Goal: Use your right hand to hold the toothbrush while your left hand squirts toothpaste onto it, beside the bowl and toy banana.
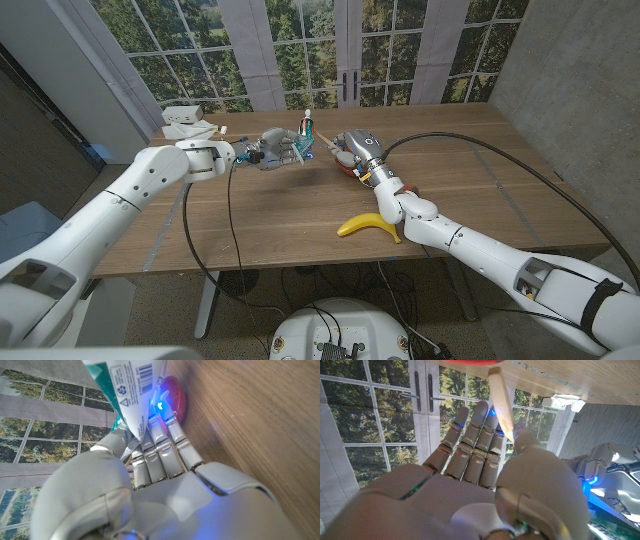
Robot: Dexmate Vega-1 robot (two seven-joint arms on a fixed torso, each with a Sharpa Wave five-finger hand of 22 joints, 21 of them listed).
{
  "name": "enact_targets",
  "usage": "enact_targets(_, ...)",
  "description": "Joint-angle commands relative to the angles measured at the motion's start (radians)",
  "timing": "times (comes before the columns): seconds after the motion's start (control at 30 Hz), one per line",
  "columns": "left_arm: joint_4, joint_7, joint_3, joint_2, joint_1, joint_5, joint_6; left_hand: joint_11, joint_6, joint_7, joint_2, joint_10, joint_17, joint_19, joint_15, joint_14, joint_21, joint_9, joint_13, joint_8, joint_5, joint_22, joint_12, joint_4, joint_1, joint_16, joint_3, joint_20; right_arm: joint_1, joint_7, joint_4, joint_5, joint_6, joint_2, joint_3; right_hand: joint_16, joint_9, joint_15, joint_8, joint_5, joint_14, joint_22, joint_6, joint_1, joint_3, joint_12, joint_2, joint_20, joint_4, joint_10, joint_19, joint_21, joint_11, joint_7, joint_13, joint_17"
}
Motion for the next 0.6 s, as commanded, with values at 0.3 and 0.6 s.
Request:
enact_targets(0.3, 0.017, -0.003, 0.026, -0.006, -0.036, 0.014, 0.024, -0.029, 0.124, 0.096, 0.003, 0.073, 0.013, 0.016, -0.094, 0.059, 0.027, 0.019, 0.000, 0.006, 0.005, 0.000, 0.011, -0.016, 0.024, 0.011, 0.024, -0.012, 0.011, -0.005, 0.019, 0.011, 0.003, 0.010, -0.003, -0.004, 0.002, -0.087, 0.004, 0.004, 0.010, 0.002, 0.020, 0.041, 0.009, -0.002, 0.027, -0.087, -0.002, 0.036, -0.006, 0.012, -0.029, -0.007, 0.005, 0.004)
enact_targets(0.6, -0.002, 0.038, 0.012, -0.012, -0.014, 0.013, 0.003, -0.031, 0.135, 0.100, -0.004, 0.082, 0.017, 0.016, -0.096, 0.067, 0.040, 0.028, -0.002, 0.005, 0.005, 0.000, 0.009, -0.028, 0.037, 0.016, 0.028, -0.016, 0.014, -0.002, 0.022, 0.019, 0.009, 0.011, -0.004, -0.007, 0.002, -0.085, 0.004, 0.004, 0.010, 0.002, 0.021, 0.039, 0.009, -0.003, 0.027, -0.087, -0.001, 0.037, -0.008, 0.016, -0.029, -0.007, 0.005, 0.006)
